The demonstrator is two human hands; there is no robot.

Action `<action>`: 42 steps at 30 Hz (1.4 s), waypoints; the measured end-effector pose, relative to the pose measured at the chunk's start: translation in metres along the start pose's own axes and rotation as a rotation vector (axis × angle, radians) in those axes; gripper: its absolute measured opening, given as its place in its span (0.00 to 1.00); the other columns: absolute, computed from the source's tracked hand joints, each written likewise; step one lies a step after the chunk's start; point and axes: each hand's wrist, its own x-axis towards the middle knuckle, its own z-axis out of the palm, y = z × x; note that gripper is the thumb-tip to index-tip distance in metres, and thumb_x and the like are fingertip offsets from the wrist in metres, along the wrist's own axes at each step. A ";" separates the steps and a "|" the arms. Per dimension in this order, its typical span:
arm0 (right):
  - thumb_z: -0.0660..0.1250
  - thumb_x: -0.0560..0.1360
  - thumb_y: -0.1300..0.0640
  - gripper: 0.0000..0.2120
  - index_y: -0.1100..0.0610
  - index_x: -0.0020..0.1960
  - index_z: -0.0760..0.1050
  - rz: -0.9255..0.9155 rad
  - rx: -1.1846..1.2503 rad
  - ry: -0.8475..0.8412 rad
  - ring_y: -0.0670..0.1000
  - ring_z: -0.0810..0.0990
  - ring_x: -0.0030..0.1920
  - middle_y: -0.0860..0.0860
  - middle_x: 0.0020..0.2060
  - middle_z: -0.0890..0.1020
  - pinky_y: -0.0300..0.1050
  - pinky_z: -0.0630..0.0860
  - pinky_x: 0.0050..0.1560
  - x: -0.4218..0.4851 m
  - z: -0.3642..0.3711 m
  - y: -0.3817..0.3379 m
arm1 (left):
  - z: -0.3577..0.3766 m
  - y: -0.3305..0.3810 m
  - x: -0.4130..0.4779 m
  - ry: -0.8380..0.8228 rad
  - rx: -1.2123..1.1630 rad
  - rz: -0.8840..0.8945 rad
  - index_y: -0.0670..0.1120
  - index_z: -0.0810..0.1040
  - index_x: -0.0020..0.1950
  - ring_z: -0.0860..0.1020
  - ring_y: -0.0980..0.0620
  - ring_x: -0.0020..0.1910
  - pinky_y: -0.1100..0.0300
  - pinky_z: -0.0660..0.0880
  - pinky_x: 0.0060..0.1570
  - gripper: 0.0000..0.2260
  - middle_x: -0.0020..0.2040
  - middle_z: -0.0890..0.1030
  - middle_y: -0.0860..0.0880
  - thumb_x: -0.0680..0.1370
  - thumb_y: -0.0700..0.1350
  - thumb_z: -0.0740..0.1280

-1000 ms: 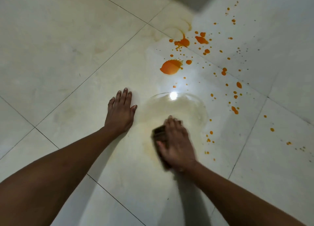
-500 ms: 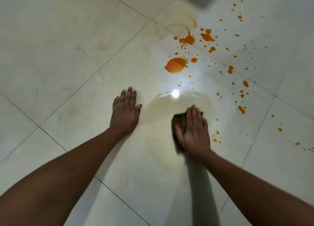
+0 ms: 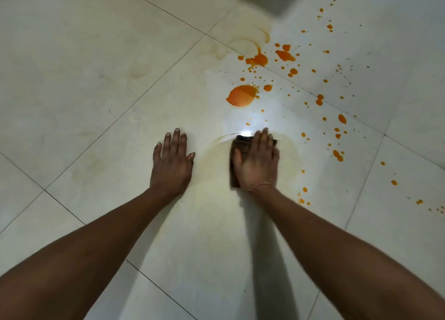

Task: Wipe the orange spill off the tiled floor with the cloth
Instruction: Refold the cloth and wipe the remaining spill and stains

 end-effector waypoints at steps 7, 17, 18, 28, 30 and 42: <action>0.53 0.80 0.45 0.29 0.60 0.76 0.61 -0.712 -0.139 -0.067 0.57 0.60 0.76 0.57 0.75 0.63 0.55 0.55 0.72 -0.113 0.001 0.026 | -0.005 -0.002 -0.003 -0.011 -0.012 0.002 0.42 0.54 0.78 0.52 0.43 0.78 0.44 0.51 0.74 0.25 0.79 0.53 0.44 0.84 0.52 0.47; 0.47 0.78 0.43 0.30 0.52 0.79 0.53 -0.471 -0.069 -0.082 0.55 0.50 0.78 0.54 0.78 0.55 0.54 0.49 0.76 -0.015 -0.001 -0.019 | -0.005 -0.004 -0.001 -0.005 0.011 0.008 0.43 0.55 0.78 0.54 0.44 0.78 0.45 0.53 0.73 0.26 0.79 0.54 0.45 0.82 0.53 0.46; 0.50 0.79 0.44 0.30 0.51 0.79 0.54 -0.539 -0.081 -0.112 0.54 0.51 0.78 0.54 0.78 0.56 0.54 0.50 0.75 -0.043 0.000 -0.006 | -0.006 -0.004 -0.001 -0.012 0.009 0.002 0.43 0.55 0.78 0.54 0.44 0.78 0.45 0.54 0.73 0.26 0.79 0.54 0.44 0.82 0.53 0.46; 0.53 0.76 0.44 0.31 0.51 0.77 0.58 -0.791 -0.204 -0.198 0.58 0.57 0.77 0.55 0.77 0.60 0.58 0.52 0.73 -0.034 -0.015 0.046 | -0.002 -0.002 0.000 -0.028 0.023 0.010 0.43 0.57 0.77 0.54 0.43 0.77 0.44 0.54 0.73 0.26 0.79 0.55 0.44 0.82 0.54 0.46; 0.55 0.77 0.44 0.29 0.51 0.77 0.60 -1.088 -0.264 -0.214 0.57 0.58 0.76 0.55 0.76 0.62 0.59 0.54 0.73 -0.031 -0.028 0.115 | -0.001 0.002 0.000 -0.027 0.027 0.012 0.43 0.57 0.77 0.53 0.43 0.78 0.44 0.52 0.73 0.25 0.79 0.54 0.44 0.83 0.53 0.47; 0.54 0.77 0.45 0.29 0.52 0.77 0.60 -0.696 -0.170 -0.073 0.56 0.59 0.76 0.55 0.76 0.62 0.61 0.57 0.72 -0.033 -0.046 0.197 | 0.014 0.113 -0.017 -0.195 0.068 0.288 0.49 0.55 0.79 0.52 0.42 0.78 0.41 0.49 0.72 0.29 0.80 0.52 0.48 0.79 0.59 0.43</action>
